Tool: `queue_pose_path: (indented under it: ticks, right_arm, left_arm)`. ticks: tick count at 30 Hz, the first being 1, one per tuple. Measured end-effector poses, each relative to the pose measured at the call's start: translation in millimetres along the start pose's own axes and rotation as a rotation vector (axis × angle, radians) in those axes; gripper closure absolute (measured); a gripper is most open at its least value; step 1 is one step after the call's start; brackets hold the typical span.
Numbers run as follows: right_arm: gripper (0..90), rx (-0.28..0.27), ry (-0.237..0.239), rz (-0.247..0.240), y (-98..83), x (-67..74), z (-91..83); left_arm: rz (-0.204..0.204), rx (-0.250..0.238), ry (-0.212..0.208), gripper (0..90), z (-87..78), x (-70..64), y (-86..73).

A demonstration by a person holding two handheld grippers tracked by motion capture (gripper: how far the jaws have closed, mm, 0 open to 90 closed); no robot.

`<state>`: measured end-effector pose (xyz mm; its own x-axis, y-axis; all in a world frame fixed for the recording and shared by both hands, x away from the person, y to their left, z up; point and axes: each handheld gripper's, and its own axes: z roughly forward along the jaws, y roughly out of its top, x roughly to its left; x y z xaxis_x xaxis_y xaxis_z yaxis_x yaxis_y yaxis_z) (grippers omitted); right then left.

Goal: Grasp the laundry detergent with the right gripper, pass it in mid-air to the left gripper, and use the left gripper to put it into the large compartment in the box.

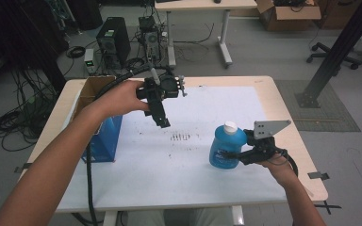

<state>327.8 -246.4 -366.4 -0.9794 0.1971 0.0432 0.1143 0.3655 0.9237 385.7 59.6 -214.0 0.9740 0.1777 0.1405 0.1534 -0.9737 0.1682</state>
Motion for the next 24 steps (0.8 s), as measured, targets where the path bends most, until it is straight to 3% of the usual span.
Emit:
queue_pose_path:
  ticks: [10,24]
  right_arm:
    - [43.7,0.007,0.024,-0.030,19.0,5.0,5.3]
    - [43.7,0.032,0.081,-0.060,43.3,1.3,26.9]
  left_arm:
    - [0.011,-0.011,-0.006,5.5,-10.1,-15.5,-1.3]
    - [0.043,-0.027,-0.031,5.6,-29.9,-38.6,-4.5]
